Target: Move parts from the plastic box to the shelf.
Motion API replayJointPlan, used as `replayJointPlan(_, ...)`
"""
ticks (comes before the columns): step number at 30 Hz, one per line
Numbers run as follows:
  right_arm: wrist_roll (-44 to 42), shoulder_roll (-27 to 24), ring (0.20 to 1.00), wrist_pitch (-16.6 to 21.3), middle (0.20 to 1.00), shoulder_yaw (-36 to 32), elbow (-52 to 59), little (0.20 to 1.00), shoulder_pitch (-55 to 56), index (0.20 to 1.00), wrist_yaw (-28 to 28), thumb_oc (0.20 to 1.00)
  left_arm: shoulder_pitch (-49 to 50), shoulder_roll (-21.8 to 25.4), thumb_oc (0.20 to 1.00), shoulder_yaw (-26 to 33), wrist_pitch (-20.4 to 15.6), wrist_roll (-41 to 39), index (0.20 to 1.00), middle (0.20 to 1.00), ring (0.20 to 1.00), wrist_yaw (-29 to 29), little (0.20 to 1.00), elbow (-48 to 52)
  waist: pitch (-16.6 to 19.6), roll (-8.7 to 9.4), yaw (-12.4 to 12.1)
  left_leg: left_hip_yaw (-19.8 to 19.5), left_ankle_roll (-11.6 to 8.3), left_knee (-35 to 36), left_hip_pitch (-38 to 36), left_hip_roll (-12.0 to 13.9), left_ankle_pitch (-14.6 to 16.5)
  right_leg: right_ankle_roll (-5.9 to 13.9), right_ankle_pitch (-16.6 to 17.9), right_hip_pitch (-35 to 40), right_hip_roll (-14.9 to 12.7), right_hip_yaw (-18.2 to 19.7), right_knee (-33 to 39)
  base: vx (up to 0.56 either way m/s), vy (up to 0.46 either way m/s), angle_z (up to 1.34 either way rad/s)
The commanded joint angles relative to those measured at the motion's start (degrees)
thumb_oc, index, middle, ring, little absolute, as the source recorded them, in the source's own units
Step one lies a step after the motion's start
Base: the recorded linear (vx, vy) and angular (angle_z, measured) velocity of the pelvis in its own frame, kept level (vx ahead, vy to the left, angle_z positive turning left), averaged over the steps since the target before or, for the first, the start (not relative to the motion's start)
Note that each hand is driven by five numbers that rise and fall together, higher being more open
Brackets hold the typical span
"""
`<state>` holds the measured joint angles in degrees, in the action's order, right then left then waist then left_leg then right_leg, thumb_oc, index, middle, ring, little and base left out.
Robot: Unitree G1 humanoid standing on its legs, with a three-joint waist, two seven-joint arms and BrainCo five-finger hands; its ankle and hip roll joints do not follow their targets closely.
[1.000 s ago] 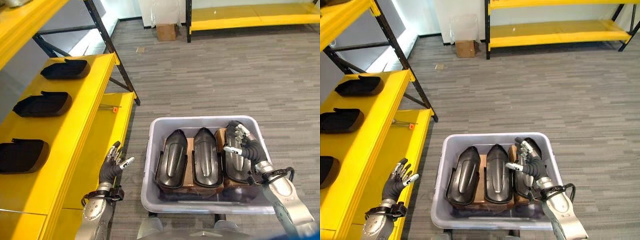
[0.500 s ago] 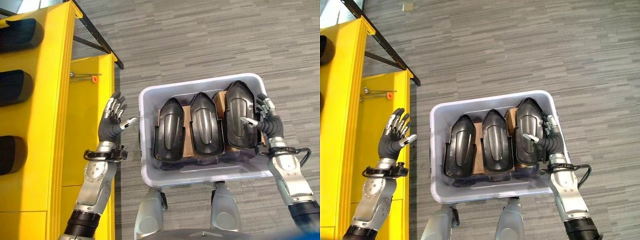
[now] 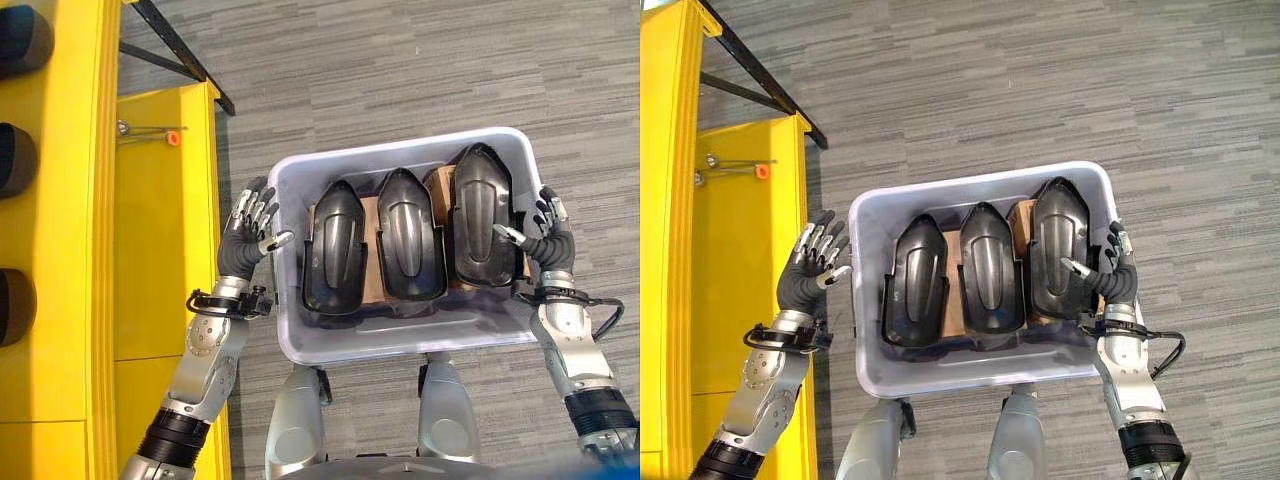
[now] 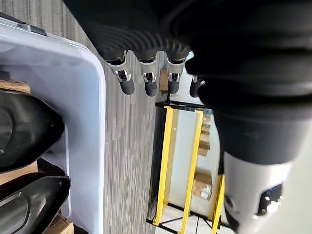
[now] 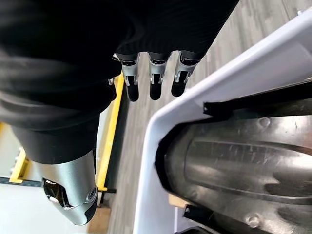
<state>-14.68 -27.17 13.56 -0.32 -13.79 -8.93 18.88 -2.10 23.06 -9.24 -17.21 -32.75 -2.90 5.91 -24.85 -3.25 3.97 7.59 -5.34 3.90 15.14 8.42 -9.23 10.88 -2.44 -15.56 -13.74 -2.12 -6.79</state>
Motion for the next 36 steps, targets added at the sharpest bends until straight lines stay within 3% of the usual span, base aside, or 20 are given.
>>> replayJointPlan(1, -1.1, 0.3, 1.0, 3.5, 1.0, -2.1, 1.5, 1.0, -1.6, 1.0, 1.0, 1.0, -0.7, 1.6, 1.0, 1.6, -3.5, -0.7, 1.0, 1.0, 1.0, -0.3, 1.0, 4.9, 0.9, 2.12, -0.2, -1.1, -1.36, -7.9, -3.3, 2.5, 10.1, -1.95, 5.0, -3.8, -1.6, 0.5, -0.6, 0.0, 0.0, 0.0)
replayJointPlan(21, -3.5, 1.7, 1.0, 2.8, 1.0, -1.5, -7.1, 1.0, -3.5, 1.0, 3.6, 1.0, -0.5, 2.2, 1.0, -0.5, -3.5, -2.5, 1.0, 1.0, 1.0, -0.1, 1.0, 5.9, -0.8, 0.57, -0.6, -1.1, -1.26, -8.2, -1.3, 1.5, 10.1, -1.7, 5.8, -5.9, -2.2, 1.1, -0.7, 0.0, 0.002, -0.02)
replayJointPlan(36, -0.8, 1.7, 1.0, 4.4, 1.0, -6.1, 2.5, 1.0, 2.0, 1.0, 4.6, 1.0, 0.7, 2.5, 1.0, 0.7, -3.5, -2.5, 1.0, 1.0, 1.0, -0.9, 1.0, 6.4, -0.8, 1.35, 0.7, -0.7, -1.27, -8.4, -0.7, 1.6, 10.5, -1.8, 5.8, -7.0, -1.6, 1.8, -1.0, 0.0, 0.0, 0.0)
